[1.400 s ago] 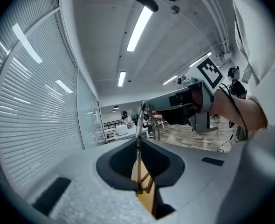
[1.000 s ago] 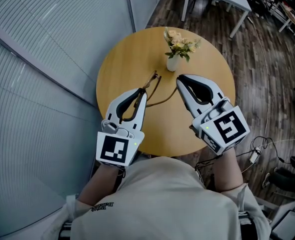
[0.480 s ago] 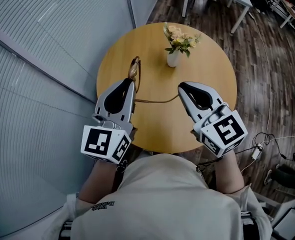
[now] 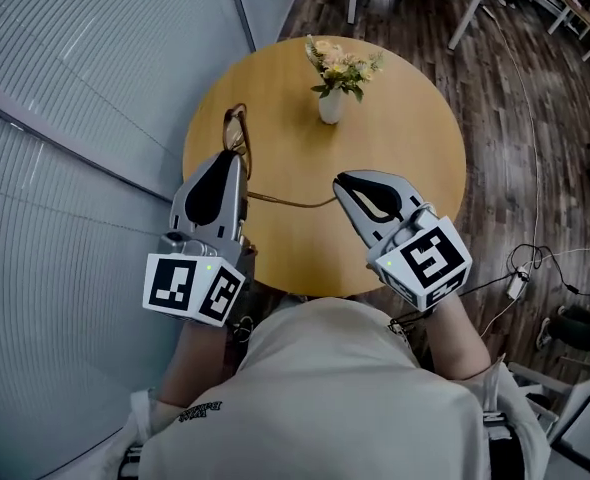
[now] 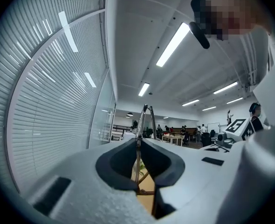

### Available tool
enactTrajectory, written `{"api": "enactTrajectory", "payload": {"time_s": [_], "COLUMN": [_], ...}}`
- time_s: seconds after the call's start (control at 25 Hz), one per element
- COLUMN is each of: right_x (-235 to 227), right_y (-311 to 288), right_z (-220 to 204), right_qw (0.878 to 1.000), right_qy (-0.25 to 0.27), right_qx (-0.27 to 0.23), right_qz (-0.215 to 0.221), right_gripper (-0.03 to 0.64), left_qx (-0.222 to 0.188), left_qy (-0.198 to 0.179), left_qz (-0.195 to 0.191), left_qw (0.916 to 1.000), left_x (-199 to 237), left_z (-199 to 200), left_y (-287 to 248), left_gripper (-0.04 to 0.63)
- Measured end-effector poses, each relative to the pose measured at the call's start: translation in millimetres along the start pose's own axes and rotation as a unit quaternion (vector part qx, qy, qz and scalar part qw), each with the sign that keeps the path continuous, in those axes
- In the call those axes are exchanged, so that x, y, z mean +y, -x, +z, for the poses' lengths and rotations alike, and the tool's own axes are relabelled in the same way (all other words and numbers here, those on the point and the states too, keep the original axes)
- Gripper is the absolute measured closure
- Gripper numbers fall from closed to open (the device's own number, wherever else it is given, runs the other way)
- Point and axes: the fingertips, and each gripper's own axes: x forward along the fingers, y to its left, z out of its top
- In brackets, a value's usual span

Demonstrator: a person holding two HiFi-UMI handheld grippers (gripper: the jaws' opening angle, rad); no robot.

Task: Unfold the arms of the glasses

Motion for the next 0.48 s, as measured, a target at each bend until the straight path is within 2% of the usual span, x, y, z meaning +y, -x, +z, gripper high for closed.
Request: {"api": "enactTrajectory", "payload": {"time_s": [0.16,0.24,0.36,0.48], "right_x": [3.0,8.1,10.6,8.7], "right_y": [-1.6,0.2,4.1,3.5], "right_z": [-15.4,-17.9,-10.5,7.3], "right_qw": [1.0,1.0,0.999,0.999], "right_qy": [-0.004,-0.003,0.015,0.021], "right_qx": [0.013,0.022,0.03,0.02], "right_qz": [0.01,0.015,0.015,0.026], "right_gripper": [0.58,0.578,0.578,0.578], "left_qx": [0.002,0.011,0.024,0.026], "left_qy": [0.016,0.01,-0.01,-0.003], "left_qz": [-0.003,-0.006,-0.011,-0.019], "left_qw": [0.9999,0.9999,0.9996,0.9995], "left_x": [-0.2,-2.0,-6.9,-8.6], "left_z": [-9.1,-11.7,-15.6,-15.7], "left_y": [-6.9,-6.7,-6.2,-7.3], "left_gripper": [0.552,0.552,0.552,0.554]}}
